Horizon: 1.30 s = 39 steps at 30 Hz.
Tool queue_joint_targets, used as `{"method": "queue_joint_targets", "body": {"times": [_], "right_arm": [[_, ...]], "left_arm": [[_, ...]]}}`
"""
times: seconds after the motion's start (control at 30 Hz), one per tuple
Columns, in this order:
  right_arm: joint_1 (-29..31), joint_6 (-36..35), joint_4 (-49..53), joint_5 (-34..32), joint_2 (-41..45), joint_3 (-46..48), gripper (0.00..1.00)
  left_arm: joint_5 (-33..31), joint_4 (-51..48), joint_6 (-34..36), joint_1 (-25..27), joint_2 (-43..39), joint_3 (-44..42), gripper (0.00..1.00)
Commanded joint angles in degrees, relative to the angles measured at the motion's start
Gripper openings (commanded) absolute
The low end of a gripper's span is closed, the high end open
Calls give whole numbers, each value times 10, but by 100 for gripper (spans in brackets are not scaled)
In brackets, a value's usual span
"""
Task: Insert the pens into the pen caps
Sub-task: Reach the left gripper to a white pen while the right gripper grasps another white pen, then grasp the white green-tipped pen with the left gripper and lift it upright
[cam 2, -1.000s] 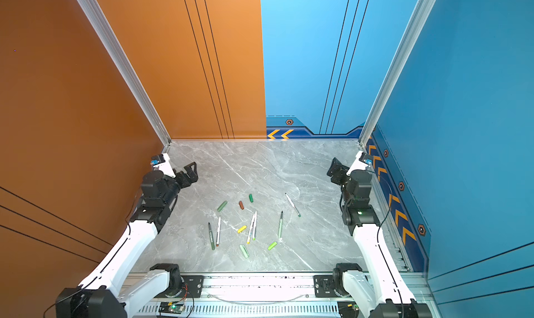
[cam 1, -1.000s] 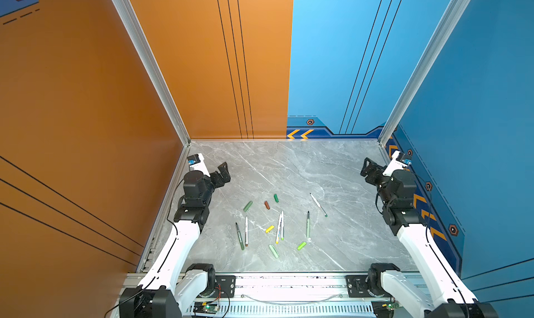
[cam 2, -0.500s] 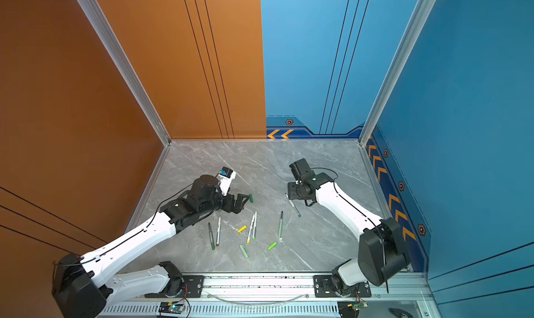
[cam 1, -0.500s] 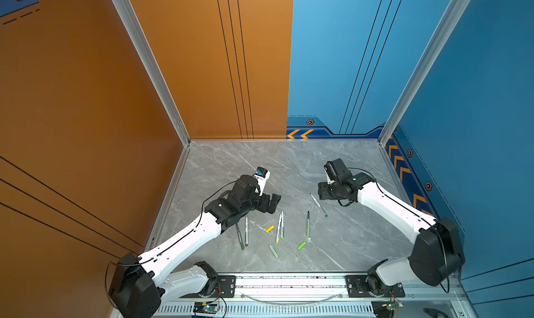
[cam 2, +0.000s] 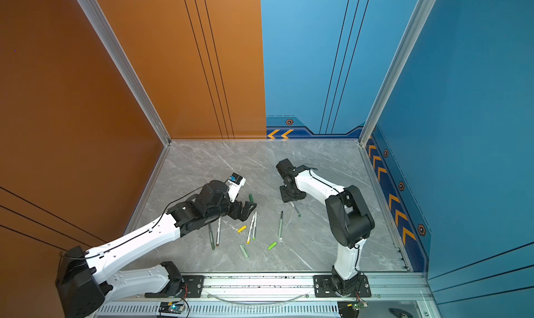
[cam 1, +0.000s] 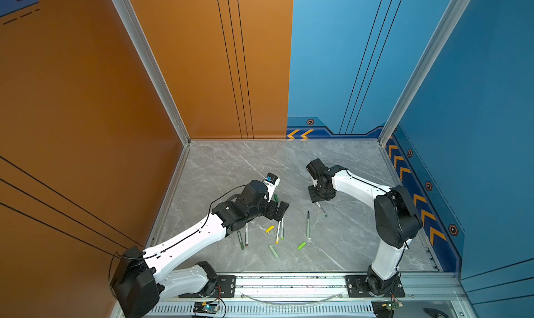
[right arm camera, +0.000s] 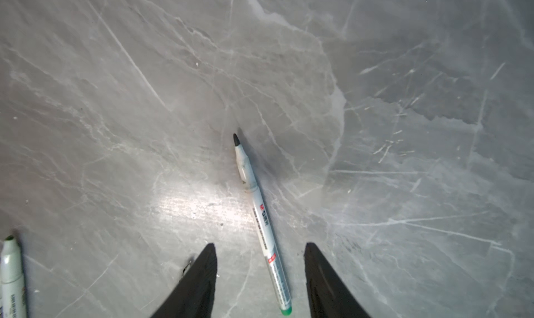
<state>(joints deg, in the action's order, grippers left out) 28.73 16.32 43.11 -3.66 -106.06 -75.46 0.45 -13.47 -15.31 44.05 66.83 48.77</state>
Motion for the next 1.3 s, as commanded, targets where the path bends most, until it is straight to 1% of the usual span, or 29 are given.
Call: {"method": "queue_joint_targets", "body": {"times": [0.0, 0.13, 0.33, 0.53, 0.7, 0.87, 0.97, 1.03, 1.13, 1.2, 1.27], "right_arm": [[1, -18, 23, -14, -22, -21, 48], [-3, -24, 22, -13, -45, -29, 43], [-12, -32, 20, -4, -68, -35, 30], [-21, -37, 14, 2, -73, -30, 20], [-31, -39, 3, 5, -69, -16, 15], [-41, -36, -7, 15, -61, -3, 7], [-45, -29, -10, 19, -35, -4, 2], [-48, -17, -20, 37, 2, -5, 1], [-51, 14, -54, 84, 73, -6, 1], [-51, 49, -92, 122, 121, 0, 1], [-50, 86, -127, 158, 158, 7, 1]], "left_arm": [[-4, 15, -9, -1, 13, -1, 99], [-3, 19, -9, -3, 22, 3, 99], [-4, 22, -9, -7, 33, 14, 99], [-3, 19, -14, -8, 39, 24, 99], [-6, 15, -27, -6, 32, 34, 99], [-1, 10, -39, -6, 26, 45, 99], [14, 13, -48, -7, 15, 46, 99], [35, 21, -55, -10, 6, 43, 99], [90, 60, -74, -21, -2, 36, 98], [130, 76, -86, -29, -2, 35, 94], [154, 82, -99, -34, 1, 40, 91]]}}
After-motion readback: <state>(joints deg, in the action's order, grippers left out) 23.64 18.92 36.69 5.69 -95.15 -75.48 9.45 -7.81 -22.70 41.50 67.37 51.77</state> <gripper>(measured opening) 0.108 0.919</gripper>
